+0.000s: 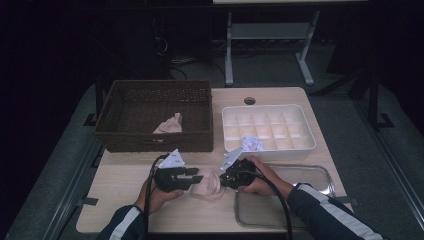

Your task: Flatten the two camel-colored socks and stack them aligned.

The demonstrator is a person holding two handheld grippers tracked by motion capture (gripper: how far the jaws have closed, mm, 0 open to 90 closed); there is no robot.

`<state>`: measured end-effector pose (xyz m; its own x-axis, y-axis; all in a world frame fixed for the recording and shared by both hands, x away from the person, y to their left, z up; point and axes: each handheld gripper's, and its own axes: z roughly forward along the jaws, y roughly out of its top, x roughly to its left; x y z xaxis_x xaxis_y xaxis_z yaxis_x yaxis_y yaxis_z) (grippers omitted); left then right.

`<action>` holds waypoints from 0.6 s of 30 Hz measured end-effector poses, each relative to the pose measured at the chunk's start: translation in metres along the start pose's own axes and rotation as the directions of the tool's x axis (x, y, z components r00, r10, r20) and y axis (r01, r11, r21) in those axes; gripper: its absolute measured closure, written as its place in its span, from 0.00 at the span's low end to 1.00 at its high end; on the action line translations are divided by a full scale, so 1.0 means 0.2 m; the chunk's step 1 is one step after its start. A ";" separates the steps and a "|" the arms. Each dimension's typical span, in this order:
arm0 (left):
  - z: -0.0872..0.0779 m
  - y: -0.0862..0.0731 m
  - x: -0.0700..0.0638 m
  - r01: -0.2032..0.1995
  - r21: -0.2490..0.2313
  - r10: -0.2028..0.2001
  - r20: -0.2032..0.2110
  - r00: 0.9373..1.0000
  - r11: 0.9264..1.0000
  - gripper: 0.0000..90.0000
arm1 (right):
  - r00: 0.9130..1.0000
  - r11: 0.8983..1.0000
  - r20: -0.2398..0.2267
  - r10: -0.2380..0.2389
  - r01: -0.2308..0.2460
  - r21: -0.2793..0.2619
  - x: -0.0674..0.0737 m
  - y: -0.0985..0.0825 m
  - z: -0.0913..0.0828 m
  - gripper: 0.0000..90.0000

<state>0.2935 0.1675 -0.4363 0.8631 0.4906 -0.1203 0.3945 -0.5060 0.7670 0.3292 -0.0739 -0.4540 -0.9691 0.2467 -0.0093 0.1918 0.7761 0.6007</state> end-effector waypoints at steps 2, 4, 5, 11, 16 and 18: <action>0.05 -0.01 -0.02 -0.018 0.035 0.017 0.018 1.000 0.999 0.76 | 1.000 1.000 0.000 0.001 -0.001 0.000 0.00 0.00 0.00 0.82; 0.09 0.00 -0.04 -0.033 0.049 0.031 0.035 0.999 0.998 0.76 | 1.000 1.000 0.001 -0.001 0.001 0.002 0.00 0.00 0.00 0.81; 0.09 0.00 -0.04 -0.033 0.049 0.031 0.035 0.999 0.998 0.76 | 1.000 1.000 0.003 0.000 0.000 0.003 0.00 0.00 0.00 0.81; 0.18 -0.03 -0.08 -0.081 0.096 0.078 0.037 0.996 0.992 0.73 | 1.000 1.000 0.015 -0.007 0.007 0.003 0.00 0.00 -0.03 0.80; 0.17 -0.02 -0.08 -0.086 0.096 0.084 0.024 0.996 0.992 0.65 | 0.999 0.998 0.038 0.015 -0.012 -0.066 0.00 0.02 -0.12 0.83; 0.15 -0.01 -0.08 -0.087 0.093 0.086 0.014 0.996 0.992 0.60 | 0.999 0.995 0.050 0.000 0.005 -0.098 0.01 0.04 -0.13 0.84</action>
<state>0.2890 0.1398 -0.4562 0.8981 0.4353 -0.0623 0.3453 -0.6104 0.7128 0.3240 -0.0833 -0.4283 -0.9601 0.2753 -0.0496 0.1707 0.7170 0.6759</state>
